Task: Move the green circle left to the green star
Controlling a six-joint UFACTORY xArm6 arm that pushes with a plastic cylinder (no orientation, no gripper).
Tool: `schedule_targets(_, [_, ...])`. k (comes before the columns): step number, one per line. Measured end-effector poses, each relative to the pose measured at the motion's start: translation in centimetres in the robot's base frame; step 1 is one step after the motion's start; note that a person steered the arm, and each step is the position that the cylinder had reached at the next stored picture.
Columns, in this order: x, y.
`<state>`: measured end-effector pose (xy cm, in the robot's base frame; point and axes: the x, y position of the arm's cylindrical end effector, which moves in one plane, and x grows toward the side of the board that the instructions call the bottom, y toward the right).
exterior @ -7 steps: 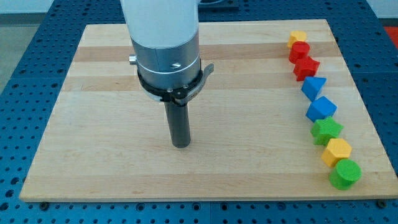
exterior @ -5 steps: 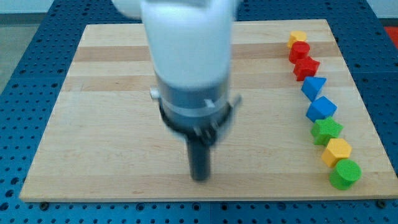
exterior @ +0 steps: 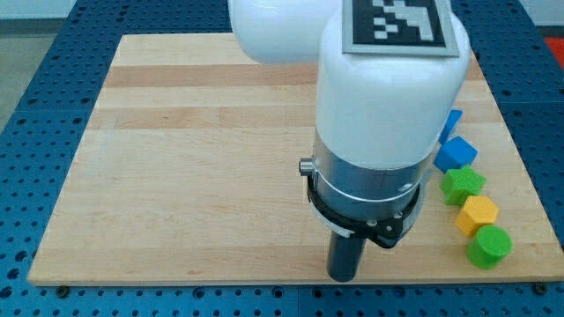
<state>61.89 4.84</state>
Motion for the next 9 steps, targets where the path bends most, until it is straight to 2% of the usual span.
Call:
schedule_targets(3, [-1.0, 0.0])
schedule_targets(9, [-38.2, 1.4])
